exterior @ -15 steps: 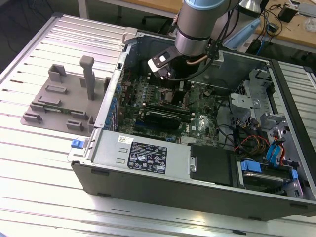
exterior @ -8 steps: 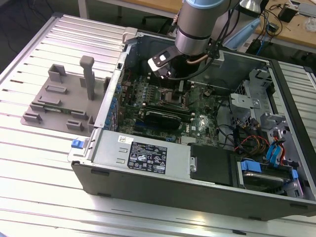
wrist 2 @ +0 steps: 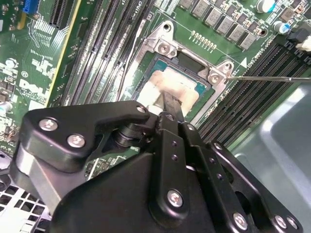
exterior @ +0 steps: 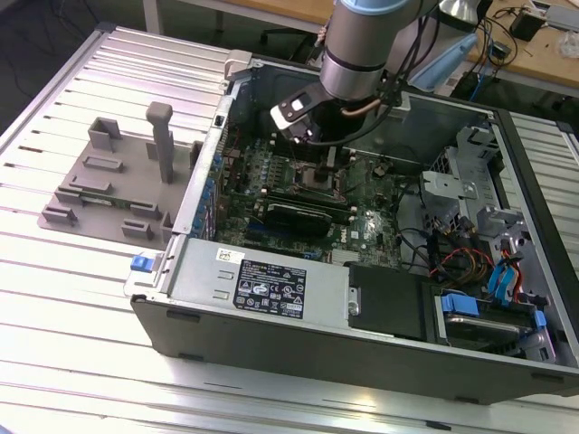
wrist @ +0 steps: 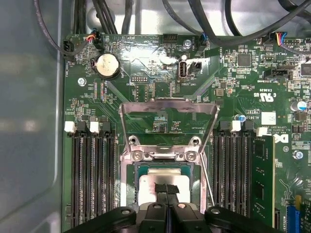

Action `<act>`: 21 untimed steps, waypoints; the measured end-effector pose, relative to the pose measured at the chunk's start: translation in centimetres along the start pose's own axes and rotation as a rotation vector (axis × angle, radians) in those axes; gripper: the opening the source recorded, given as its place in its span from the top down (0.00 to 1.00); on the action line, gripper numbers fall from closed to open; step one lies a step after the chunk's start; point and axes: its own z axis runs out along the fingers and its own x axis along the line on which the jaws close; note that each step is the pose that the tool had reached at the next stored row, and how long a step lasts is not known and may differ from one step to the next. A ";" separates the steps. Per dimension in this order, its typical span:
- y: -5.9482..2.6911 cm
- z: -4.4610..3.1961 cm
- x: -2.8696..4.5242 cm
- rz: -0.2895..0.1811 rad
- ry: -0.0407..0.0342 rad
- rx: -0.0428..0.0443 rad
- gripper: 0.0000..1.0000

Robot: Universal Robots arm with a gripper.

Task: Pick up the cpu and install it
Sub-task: 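Place the cpu into insertion slot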

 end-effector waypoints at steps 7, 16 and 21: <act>-0.03 0.34 0.00 0.000 -0.0002 0.0000 0.89; 0.10 -3.06 -0.01 0.000 -0.0033 -0.0002 0.89; 0.10 -3.09 -0.02 0.000 -0.0038 -0.0001 0.89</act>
